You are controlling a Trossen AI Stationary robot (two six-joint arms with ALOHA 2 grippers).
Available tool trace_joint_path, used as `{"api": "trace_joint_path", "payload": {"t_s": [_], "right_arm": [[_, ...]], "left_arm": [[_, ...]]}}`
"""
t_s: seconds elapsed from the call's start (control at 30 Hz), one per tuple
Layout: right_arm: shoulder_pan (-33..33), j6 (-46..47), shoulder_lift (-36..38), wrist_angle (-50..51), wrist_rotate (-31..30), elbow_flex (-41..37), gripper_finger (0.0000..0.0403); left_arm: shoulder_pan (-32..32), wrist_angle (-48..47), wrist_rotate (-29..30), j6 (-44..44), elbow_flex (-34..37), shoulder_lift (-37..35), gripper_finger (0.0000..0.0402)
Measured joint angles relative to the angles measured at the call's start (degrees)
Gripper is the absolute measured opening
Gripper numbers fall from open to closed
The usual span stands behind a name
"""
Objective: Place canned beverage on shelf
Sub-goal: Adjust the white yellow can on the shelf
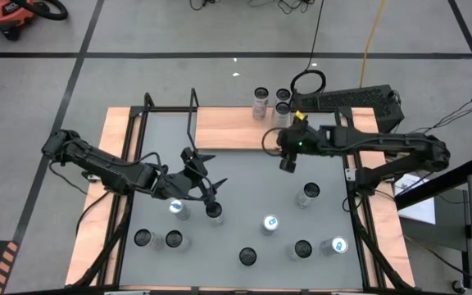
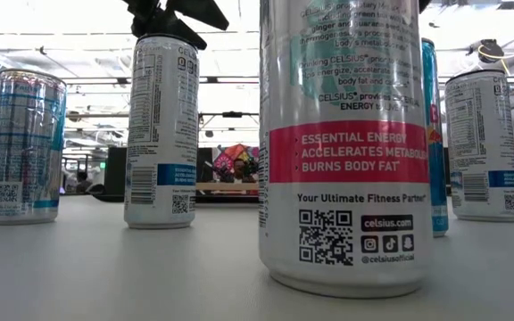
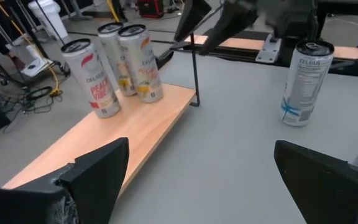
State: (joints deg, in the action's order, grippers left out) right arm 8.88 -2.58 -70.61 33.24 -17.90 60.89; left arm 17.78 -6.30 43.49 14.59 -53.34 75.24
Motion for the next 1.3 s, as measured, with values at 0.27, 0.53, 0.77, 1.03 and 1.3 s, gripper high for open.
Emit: {"api": "trace_joint_path", "payload": {"t_s": [0.27, 0.53, 0.77, 1.03, 1.3], "right_arm": [[2.3, -6.6, -1.6, -15.8, -6.4, -8.0, 0.0067], [7.1, -6.3, -4.6, -14.9, -6.2, -8.3, 0.0003], [9.4, -6.1, -7.1, -15.0, -7.7, -8.3, 0.0004], [10.6, -6.3, -7.5, -15.5, -7.8, -8.3, 0.0001], [11.6, -6.7, -7.5, -16.3, -7.8, -8.3, 0.0000]], "left_arm": [[0.0, -0.4, 0.1, 1.5, 0.0, 0.5, 0.0397], [-0.1, -0.1, 0.2, 1.4, -0.1, 1.9, 0.0397], [-0.2, -0.3, 0.1, 1.3, 0.0, 1.9, 0.0397], [-0.2, -0.2, 0.0, 1.5, 0.0, 2.3, 0.0397], [-0.1, -0.2, 0.0, 1.5, 0.0, 2.4, 0.0397]]}}
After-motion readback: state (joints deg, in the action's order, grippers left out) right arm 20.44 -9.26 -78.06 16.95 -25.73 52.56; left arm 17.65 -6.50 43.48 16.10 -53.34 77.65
